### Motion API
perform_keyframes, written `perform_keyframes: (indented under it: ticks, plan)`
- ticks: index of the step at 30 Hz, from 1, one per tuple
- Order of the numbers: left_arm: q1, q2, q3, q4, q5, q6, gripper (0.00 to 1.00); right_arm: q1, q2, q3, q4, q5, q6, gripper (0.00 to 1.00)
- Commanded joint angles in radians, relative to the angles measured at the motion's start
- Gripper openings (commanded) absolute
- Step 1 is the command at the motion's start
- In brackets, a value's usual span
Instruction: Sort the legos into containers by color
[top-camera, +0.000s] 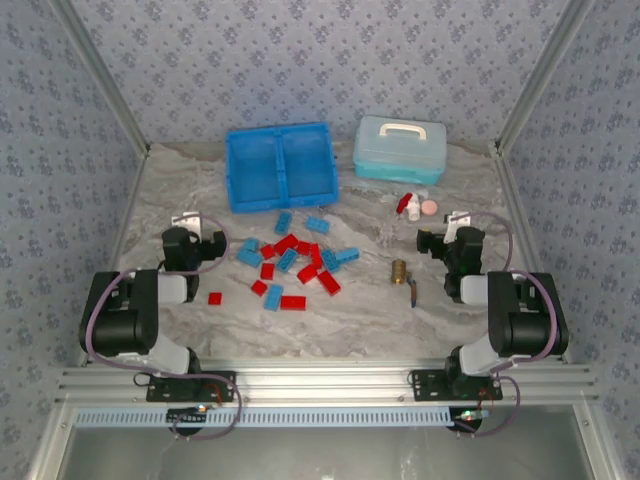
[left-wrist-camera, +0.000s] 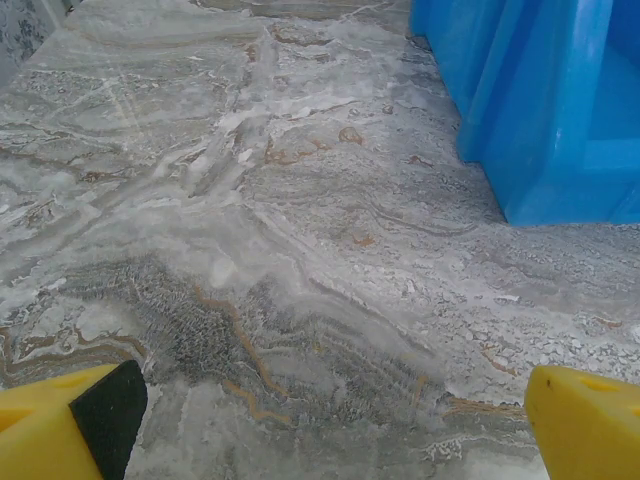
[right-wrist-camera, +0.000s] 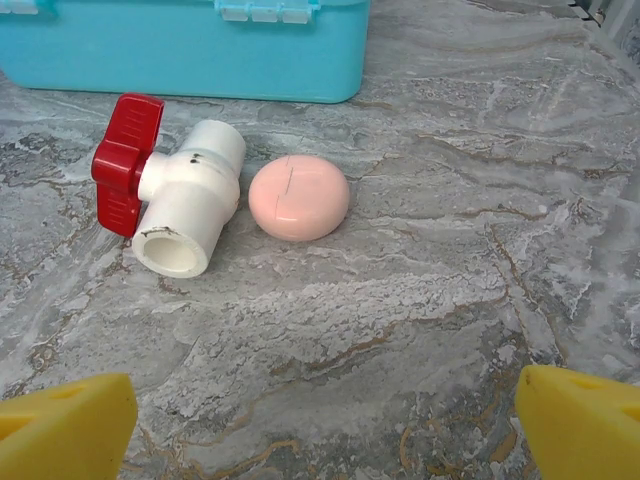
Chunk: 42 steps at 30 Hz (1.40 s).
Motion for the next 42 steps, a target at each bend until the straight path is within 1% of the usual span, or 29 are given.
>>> perform_keyframes:
  ticks: [1, 19, 21, 24, 25, 26, 28, 30, 31, 32, 33, 35, 37, 38, 39, 41, 42]
  plan:
    - [0.007, 0.008, 0.024, 0.040, 0.021, -0.008, 0.99, 0.007, 0.012, 0.020, 0.023, 0.020, -0.014, 1.00]
    - [0.007, 0.008, 0.024, 0.040, 0.021, -0.008, 0.99, 0.007, 0.008, 0.017, 0.027, 0.015, -0.013, 1.00]
    - [0.008, 0.007, 0.024, 0.040, 0.021, -0.006, 0.99, 0.010, -0.032, 0.048, -0.063, 0.016, -0.020, 1.00]
    - [0.008, 0.005, 0.027, 0.031, 0.023, -0.005, 0.99, 0.025, -0.148, 0.169, -0.369, 0.087, 0.024, 1.00]
    - [0.004, -0.001, 0.035, 0.014, 0.024, 0.000, 0.99, 0.023, -0.185, 0.192, -0.425, 0.103, 0.069, 1.00]
    - [-0.002, -0.013, 0.041, -0.009, 0.027, 0.011, 0.99, 0.020, -0.226, 0.219, -0.492, 0.111, 0.162, 1.00]
    - [-0.029, -0.056, 0.040, -0.042, 0.003, 0.039, 0.99, 0.021, -0.282, 0.305, -0.676, 0.059, 0.272, 1.00]
    - [-0.045, -0.117, 0.002, -0.021, -0.043, 0.038, 0.99, 0.041, -0.295, 0.399, -0.848, 0.035, 0.366, 1.00]
    - [-0.049, -0.163, -0.012, -0.026, -0.061, 0.035, 0.99, 0.050, -0.290, 0.452, -0.916, 0.001, 0.387, 1.00]
    - [-0.057, -0.234, -0.015, -0.068, -0.089, 0.032, 0.99, 0.070, -0.283, 0.488, -0.968, -0.027, 0.399, 1.00]
    - [-0.067, -0.313, 0.002, -0.150, -0.113, 0.015, 0.99, 0.107, -0.269, 0.537, -1.027, -0.040, 0.403, 1.00]
    - [-0.079, -0.455, 0.059, -0.314, -0.131, -0.041, 0.99, 0.186, -0.227, 0.636, -1.124, -0.038, 0.392, 1.00]
    - [-0.096, -0.555, 0.158, -0.512, -0.129, -0.113, 0.99, 0.261, -0.148, 0.752, -1.228, -0.045, 0.378, 1.00]
    - [-0.106, -0.579, 0.212, -0.594, -0.107, -0.139, 0.99, 0.289, -0.101, 0.802, -1.265, -0.060, 0.369, 1.00]
    - [-0.120, -0.592, 0.274, -0.691, -0.064, -0.157, 0.99, 0.318, -0.052, 0.887, -1.308, -0.081, 0.352, 1.00]
    - [-0.152, -0.594, 0.384, -0.851, 0.046, -0.150, 0.99, 0.382, 0.055, 0.987, -1.361, -0.103, 0.310, 1.00]
    - [-0.176, -0.588, 0.436, -0.933, 0.116, -0.125, 0.99, 0.418, 0.103, 1.042, -1.395, -0.104, 0.287, 1.00]
